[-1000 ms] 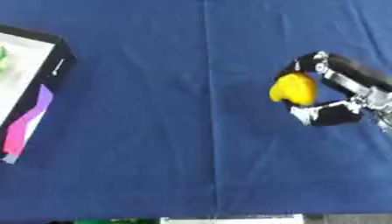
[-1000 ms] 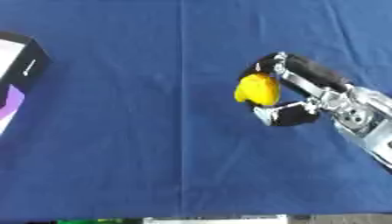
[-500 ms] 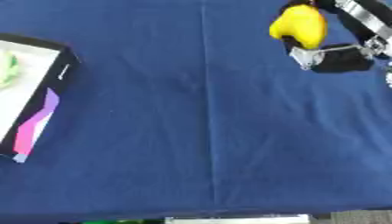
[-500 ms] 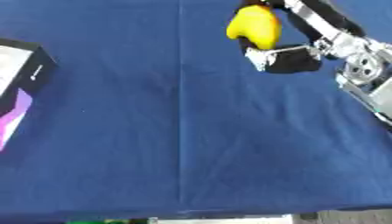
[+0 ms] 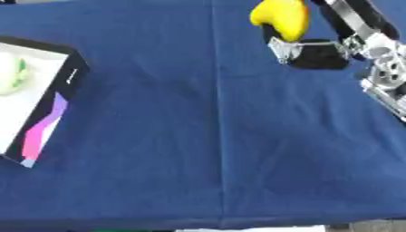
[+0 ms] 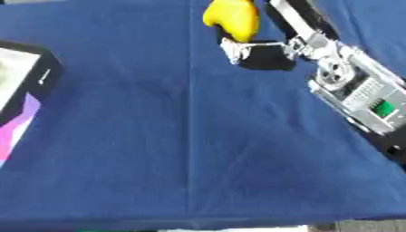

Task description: Pick up the objects with one hand, pass them to the other hand, and then place them into the box on the other side of the table.

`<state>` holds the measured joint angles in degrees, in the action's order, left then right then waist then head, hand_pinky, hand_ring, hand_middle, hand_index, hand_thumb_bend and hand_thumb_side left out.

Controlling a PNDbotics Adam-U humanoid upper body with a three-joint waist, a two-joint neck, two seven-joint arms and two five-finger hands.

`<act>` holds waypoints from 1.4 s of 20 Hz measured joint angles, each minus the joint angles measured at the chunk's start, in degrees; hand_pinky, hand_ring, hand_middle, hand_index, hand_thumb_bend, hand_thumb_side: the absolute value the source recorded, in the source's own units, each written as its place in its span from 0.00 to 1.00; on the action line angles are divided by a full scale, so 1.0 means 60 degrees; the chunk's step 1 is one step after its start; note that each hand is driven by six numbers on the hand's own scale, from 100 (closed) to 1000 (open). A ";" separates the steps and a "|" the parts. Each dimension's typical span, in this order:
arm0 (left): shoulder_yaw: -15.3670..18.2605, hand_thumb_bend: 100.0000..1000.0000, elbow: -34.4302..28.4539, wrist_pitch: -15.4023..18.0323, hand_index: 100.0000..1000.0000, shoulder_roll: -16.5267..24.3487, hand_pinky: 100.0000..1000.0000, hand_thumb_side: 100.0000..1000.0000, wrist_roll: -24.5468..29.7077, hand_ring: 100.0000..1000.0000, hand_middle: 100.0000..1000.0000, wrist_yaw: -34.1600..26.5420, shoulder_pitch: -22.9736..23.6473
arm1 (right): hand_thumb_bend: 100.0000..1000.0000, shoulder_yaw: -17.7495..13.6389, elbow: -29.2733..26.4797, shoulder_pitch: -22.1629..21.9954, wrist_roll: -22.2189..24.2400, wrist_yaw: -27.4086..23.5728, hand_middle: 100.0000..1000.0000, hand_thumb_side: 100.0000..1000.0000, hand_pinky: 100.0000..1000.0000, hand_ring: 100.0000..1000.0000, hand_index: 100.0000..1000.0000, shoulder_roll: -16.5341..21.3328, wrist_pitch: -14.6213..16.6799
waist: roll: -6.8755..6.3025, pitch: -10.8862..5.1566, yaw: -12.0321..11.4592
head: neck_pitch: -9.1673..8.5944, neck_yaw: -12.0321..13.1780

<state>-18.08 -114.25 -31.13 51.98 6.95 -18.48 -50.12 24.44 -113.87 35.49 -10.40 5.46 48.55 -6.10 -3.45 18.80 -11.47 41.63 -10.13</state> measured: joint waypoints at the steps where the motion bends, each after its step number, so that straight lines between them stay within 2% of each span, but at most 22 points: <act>1: -0.0201 0.00 -0.0001 -0.0132 0.92 0.0000 0.87 1.00 0.0137 0.81 0.78 0.0051 -0.0055 | 0.00 0.0146 0.0000 0.0090 -0.0012 0.0087 0.43 0.00 0.78 0.49 0.68 -0.0127 -0.0059 | -0.0002 0.0001 -0.0002 | -0.0003 0.0018; 3: -0.0618 0.03 -0.0001 -0.0392 0.93 -0.0005 0.87 1.00 0.0413 0.82 0.79 0.0171 -0.0139 | 0.00 0.0403 0.0000 0.0249 -0.0072 0.0286 0.43 0.00 0.78 0.50 0.68 -0.0348 -0.0107 | -0.0002 0.0005 -0.0022 | -0.0033 0.0043; 4: -0.0831 0.10 -0.0001 -0.0521 0.93 -0.0009 0.88 1.00 0.0548 0.83 0.80 0.0253 -0.0191 | 0.00 0.0510 0.0000 0.0310 -0.0116 0.0399 0.43 0.00 0.78 0.50 0.68 -0.0435 -0.0110 | -0.0003 0.0010 -0.0043 | -0.0054 0.0059; 5: -0.1038 0.12 -0.0001 -0.0649 0.93 -0.0024 0.88 1.00 0.0679 0.83 0.80 0.0357 -0.0263 | 0.00 0.0601 0.0000 0.0346 -0.0170 0.0508 0.43 0.00 0.78 0.50 0.68 -0.0510 -0.0103 | -0.0003 0.0013 -0.0055 | -0.0078 0.0065; 6: -0.1249 0.21 -0.0001 -0.0777 0.94 -0.0085 0.89 1.00 0.0809 0.84 0.81 0.0479 -0.0367 | 0.00 0.0680 0.0000 0.0379 -0.0232 0.0618 0.43 0.00 0.78 0.50 0.68 -0.0571 -0.0086 | -0.0003 0.0014 -0.0072 | -0.0085 0.0065; 8: -0.1660 0.27 -0.0001 -0.1032 0.95 -0.0255 0.89 1.00 0.1066 0.84 0.80 0.0713 -0.0638 | 0.00 0.0814 0.0000 0.0423 -0.0379 0.0839 0.43 0.00 0.78 0.50 0.68 -0.0673 -0.0034 | -0.0004 0.0023 -0.0131 | -0.0091 0.0052; 12: -0.2493 0.28 -0.0001 -0.1545 0.94 -0.0702 0.89 1.00 0.1581 0.84 0.79 0.1217 -0.1147 | 0.00 0.1021 0.0000 0.0561 -0.0638 0.1274 0.44 0.00 0.78 0.50 0.68 -0.0850 0.0177 | -0.0012 0.0036 -0.0243 | -0.0155 -0.0014; 16: -0.3246 0.24 0.0002 -0.2050 0.92 -0.1217 0.90 0.94 0.1768 0.84 0.77 0.1741 -0.1473 | 0.00 0.1186 0.0000 0.0570 -0.0838 0.1747 0.44 0.00 0.78 0.51 0.67 -0.0999 0.0400 | -0.0005 0.0036 -0.0311 | -0.0167 -0.0014; 18: -0.3436 0.21 0.0002 -0.2311 0.92 -0.1463 0.90 0.94 0.1674 0.84 0.76 0.2000 -0.1542 | 0.00 0.1253 0.0001 0.0572 -0.0922 0.1976 0.44 0.00 0.78 0.51 0.67 -0.1060 0.0506 | -0.0004 0.0037 -0.0323 | -0.0168 -0.0003; 21: -0.3525 0.22 0.0001 -0.2702 0.92 -0.1872 0.90 0.95 0.1656 0.84 0.76 0.2314 -0.1615 | 0.00 0.1352 0.0001 0.0632 -0.1064 0.2293 0.44 0.00 0.79 0.51 0.67 -0.1138 0.0648 | -0.0004 0.0071 -0.0351 | -0.0176 0.0019; 25: -0.3548 0.24 0.0001 -0.3152 0.93 -0.2260 0.92 0.84 0.1683 0.86 0.76 0.2544 -0.1744 | 0.00 0.1492 0.0001 0.0642 -0.1239 0.2745 0.44 0.00 0.79 0.52 0.67 -0.1211 0.0821 | -0.0003 0.0076 -0.0375 | -0.0244 0.0077; 28: -0.3655 0.30 0.0001 -0.3250 0.93 -0.2376 0.93 0.88 0.1833 0.87 0.75 0.2768 -0.1760 | 0.00 0.1610 0.0001 0.0622 -0.1289 0.3024 0.44 0.00 0.79 0.52 0.67 -0.1247 0.0886 | -0.0004 0.0089 -0.0375 | -0.0244 0.0093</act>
<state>-40.01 -114.24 -50.63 37.72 17.94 -1.88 -60.68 34.10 -113.86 39.22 -18.14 23.60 41.07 -0.78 -3.47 19.34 -13.72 40.16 -9.58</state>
